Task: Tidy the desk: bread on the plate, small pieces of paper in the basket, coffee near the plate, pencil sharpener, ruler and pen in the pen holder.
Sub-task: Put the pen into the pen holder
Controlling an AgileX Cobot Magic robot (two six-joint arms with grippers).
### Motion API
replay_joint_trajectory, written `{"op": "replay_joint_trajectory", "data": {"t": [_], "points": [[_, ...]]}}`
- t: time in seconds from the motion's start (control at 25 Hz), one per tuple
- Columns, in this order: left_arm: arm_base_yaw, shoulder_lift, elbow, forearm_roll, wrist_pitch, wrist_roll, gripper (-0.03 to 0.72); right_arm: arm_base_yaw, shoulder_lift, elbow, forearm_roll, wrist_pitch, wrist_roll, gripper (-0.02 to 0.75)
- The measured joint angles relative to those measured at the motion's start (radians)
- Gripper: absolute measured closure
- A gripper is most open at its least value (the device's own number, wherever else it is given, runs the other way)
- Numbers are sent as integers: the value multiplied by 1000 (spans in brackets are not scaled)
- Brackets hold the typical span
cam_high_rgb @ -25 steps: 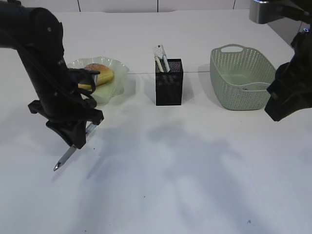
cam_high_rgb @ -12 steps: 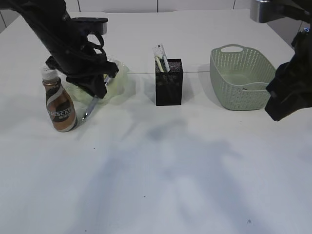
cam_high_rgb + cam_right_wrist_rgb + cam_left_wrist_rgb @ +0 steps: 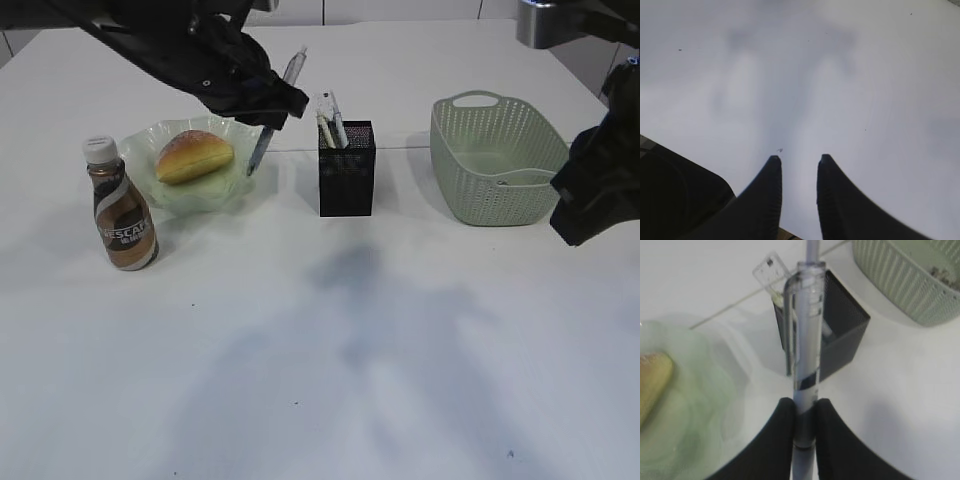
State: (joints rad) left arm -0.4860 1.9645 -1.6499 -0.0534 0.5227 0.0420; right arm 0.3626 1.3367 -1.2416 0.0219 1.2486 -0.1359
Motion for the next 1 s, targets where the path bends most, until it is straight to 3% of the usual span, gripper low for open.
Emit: {"op": "replay_joint_trajectory", "data": {"t": [0.6,1.0], "points": [[-16,37,0,-33,-523,1,629,0,0,0,-30,-6,0,525],[-70,159,0,-81,-672,2,629,0,0,0,-55,-14,5,524]]}}
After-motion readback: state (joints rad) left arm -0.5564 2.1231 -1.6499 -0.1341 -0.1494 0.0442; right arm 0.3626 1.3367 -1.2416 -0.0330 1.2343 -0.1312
